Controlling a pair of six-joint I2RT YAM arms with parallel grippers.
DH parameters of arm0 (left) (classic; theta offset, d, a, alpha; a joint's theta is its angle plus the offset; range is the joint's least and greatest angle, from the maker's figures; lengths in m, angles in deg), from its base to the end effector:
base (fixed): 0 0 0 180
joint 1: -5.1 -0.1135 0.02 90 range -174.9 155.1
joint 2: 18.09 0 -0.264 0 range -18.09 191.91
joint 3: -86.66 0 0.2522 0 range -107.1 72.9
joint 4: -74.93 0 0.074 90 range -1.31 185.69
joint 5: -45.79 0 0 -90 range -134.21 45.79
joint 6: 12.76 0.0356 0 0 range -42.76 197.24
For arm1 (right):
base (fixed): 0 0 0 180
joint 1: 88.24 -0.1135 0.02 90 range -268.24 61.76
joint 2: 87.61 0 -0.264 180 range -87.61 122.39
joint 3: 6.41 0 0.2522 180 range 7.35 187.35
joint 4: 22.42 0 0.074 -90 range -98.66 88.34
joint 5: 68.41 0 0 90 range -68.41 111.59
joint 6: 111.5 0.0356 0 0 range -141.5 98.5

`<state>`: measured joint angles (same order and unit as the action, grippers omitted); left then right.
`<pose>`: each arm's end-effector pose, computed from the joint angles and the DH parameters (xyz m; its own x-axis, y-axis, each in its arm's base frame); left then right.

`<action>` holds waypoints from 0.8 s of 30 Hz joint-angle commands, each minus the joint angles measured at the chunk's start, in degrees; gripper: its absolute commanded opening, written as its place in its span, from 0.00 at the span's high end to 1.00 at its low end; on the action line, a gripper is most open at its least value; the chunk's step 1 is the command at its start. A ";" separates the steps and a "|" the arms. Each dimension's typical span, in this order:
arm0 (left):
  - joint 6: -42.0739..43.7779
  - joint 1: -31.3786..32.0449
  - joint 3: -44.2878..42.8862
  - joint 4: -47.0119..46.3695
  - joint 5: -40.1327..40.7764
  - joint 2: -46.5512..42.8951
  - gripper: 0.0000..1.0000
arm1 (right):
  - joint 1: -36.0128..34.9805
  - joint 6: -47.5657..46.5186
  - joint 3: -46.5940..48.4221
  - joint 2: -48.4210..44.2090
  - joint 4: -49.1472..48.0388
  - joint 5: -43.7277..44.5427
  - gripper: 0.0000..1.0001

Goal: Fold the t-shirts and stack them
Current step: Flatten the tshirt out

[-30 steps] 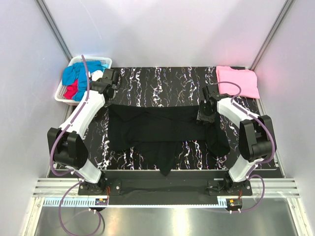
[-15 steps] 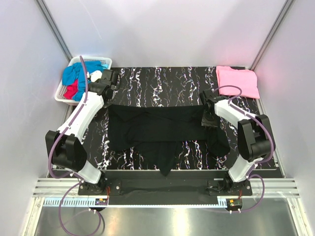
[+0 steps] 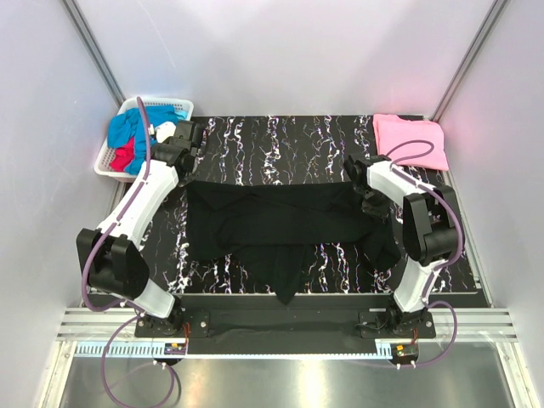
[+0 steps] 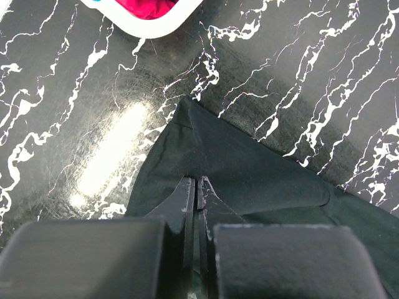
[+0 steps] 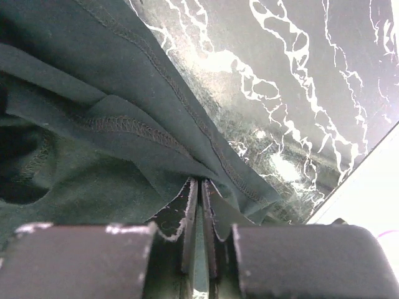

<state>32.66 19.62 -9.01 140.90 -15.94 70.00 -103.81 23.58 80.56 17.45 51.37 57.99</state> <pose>0.3105 -0.0630 0.3209 -0.5735 -0.4900 -0.6564 -0.5926 0.8015 -0.0806 0.3187 0.0669 0.1875 -0.8461 0.3559 -0.3968 0.5159 0.7338 -0.4420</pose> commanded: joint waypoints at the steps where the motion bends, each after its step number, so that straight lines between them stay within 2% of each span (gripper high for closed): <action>1: 1.16 0.07 0.08 -1.23 0.82 -3.10 1.00 | -0.07 2.31 3.08 -0.89 2.65 3.86 0.89; 2: 1.16 0.07 0.08 -1.23 0.73 -3.10 1.00 | -0.33 -1.27 2.30 -1.95 0.90 1.59 0.89; 6: 1.16 0.07 0.00 -1.23 0.64 -2.93 1.00 | -0.25 -7.54 0.01 -8.19 -8.15 -6.24 0.71; 10: 1.16 0.07 0.08 -1.23 0.56 -2.58 1.00 | -0.33 -11.41 -2.54 -12.59 -14.04 -12.84 0.62; 13: 1.25 0.07 0.17 -1.14 0.64 -2.75 1.00 | -0.25 -13.35 -3.51 -12.16 -16.86 -16.53 0.62; 18: 1.51 0.07 0.43 -1.14 0.99 -3.37 1.00 | -0.25 -15.20 -5.27 -9.96 -21.44 -23.65 0.68; 24: 1.86 0.07 0.08 -0.97 1.17 -3.72 1.00 | -0.25 -14.84 -6.50 -7.94 -24.07 -23.66 0.69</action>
<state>33.82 19.62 -8.98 140.94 -15.92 69.26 -103.88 9.83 74.44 9.38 31.37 35.81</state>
